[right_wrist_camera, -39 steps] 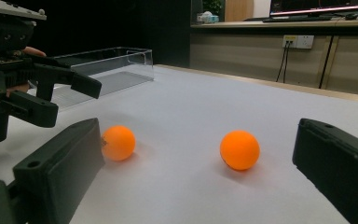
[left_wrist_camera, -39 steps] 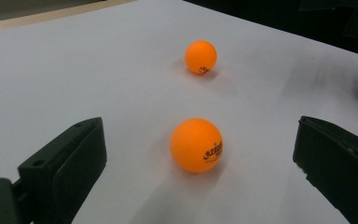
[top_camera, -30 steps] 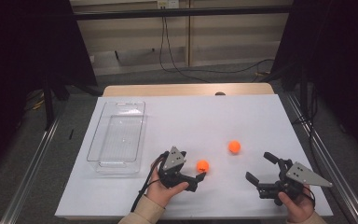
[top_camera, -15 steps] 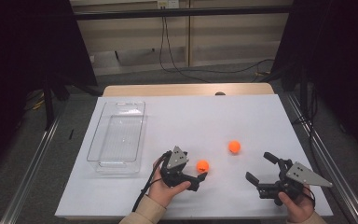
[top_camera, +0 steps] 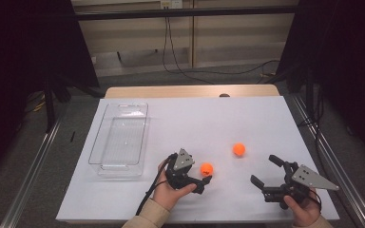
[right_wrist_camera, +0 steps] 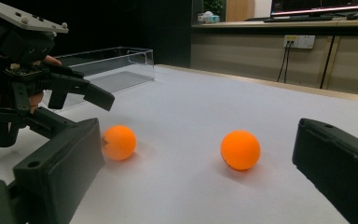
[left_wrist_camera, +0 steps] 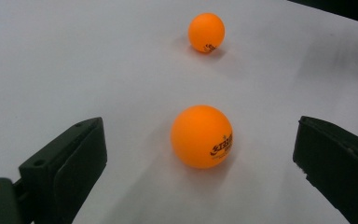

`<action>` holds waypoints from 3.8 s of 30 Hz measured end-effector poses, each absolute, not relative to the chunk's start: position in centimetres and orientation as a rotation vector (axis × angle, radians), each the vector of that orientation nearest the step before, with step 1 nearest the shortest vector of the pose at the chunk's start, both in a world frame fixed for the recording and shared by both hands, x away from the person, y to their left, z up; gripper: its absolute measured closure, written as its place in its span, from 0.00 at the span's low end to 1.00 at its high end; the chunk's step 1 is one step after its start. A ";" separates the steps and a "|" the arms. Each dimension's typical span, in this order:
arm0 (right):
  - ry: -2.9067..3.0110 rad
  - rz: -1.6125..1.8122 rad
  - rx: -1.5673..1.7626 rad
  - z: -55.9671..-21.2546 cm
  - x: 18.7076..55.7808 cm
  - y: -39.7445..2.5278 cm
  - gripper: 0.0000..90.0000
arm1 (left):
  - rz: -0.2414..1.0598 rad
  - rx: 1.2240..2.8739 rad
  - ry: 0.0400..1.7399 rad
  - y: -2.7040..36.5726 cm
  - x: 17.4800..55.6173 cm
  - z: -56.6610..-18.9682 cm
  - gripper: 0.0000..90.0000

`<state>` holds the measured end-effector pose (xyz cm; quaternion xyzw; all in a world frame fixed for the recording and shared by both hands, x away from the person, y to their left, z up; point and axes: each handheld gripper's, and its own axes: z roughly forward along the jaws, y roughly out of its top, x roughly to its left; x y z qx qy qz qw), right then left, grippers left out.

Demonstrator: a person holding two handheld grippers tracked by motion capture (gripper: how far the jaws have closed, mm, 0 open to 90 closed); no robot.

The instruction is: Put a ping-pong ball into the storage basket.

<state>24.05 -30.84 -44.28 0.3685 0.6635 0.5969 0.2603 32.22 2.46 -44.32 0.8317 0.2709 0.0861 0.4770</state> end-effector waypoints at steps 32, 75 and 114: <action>1.798 1.618 1.000 -44.3 24.1 -30.9 0.01 | 0.198 2.084 0.660 0.8 32.9 -44.6 0.03; 1.798 1.620 0.999 -44.3 24.1 -31.0 0.02 | 0.172 2.206 0.673 -0.4 33.8 -45.7 0.38; 1.802 1.621 0.999 -44.3 24.1 -31.0 0.02 | 0.175 2.226 0.650 -0.6 33.9 -45.8 0.55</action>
